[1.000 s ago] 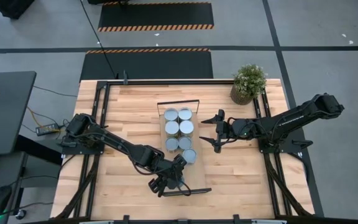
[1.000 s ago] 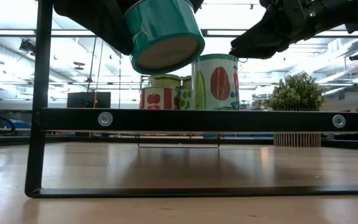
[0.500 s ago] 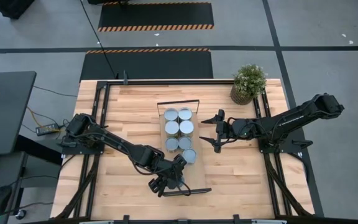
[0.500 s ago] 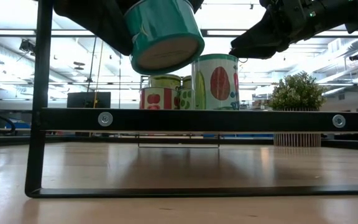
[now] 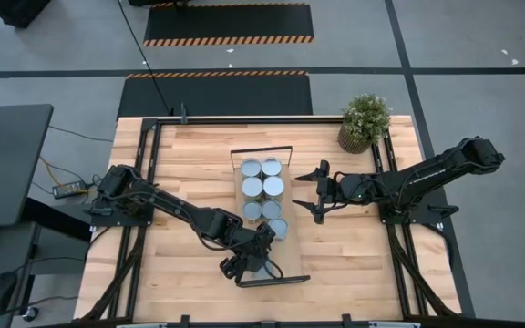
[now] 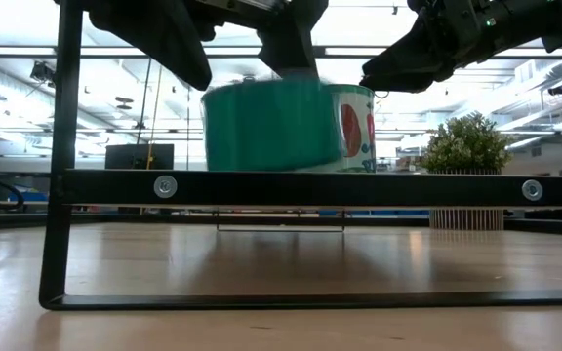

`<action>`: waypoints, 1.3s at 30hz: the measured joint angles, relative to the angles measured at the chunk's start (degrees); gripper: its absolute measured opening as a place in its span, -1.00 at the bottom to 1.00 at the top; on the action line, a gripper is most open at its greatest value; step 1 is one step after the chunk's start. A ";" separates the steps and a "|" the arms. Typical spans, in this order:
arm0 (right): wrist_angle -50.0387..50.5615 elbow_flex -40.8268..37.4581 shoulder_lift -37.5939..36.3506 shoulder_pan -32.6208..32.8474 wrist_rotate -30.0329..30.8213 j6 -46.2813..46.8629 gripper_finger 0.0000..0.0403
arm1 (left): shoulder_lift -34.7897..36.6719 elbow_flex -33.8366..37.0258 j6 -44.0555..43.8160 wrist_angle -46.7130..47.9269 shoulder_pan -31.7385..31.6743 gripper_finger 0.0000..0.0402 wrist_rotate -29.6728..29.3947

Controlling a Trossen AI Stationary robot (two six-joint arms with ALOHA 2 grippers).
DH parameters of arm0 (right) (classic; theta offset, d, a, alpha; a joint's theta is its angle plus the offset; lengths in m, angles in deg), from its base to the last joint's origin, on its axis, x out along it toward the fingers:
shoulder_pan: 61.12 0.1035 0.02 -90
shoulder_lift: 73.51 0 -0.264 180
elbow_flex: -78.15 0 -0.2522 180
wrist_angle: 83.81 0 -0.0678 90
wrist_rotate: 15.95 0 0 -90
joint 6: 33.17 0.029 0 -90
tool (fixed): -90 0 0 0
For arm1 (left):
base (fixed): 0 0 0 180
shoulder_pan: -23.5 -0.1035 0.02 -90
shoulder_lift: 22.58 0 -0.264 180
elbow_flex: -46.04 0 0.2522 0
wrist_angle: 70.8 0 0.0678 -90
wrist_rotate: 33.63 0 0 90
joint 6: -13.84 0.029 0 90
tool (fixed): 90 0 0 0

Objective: Pick and place cans onto a shelf
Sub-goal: Put the canned tuna on the shelf

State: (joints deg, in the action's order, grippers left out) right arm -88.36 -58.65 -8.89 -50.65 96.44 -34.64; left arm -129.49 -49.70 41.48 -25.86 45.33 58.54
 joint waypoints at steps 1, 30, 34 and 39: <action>-0.01 -0.01 0.00 0.01 0.00 0.00 0.66 | 0.00 0.00 -0.01 0.00 -0.11 0.96 0.06; 0.00 0.00 0.01 -0.01 -0.01 0.00 0.66 | 0.00 0.00 -16.41 -0.63 -0.19 0.96 -1.18; -0.01 -0.01 0.00 -0.01 -0.01 0.00 0.66 | 0.00 0.00 -16.21 -0.59 -0.19 0.96 -1.29; 0.01 -0.01 0.00 -0.01 0.00 0.00 0.66 | 0.00 0.00 -16.04 -1.15 -0.12 0.96 -2.38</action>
State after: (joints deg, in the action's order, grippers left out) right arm -88.36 -58.66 -8.89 -50.67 96.44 -34.64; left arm -129.49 -49.70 25.45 -27.01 45.21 56.16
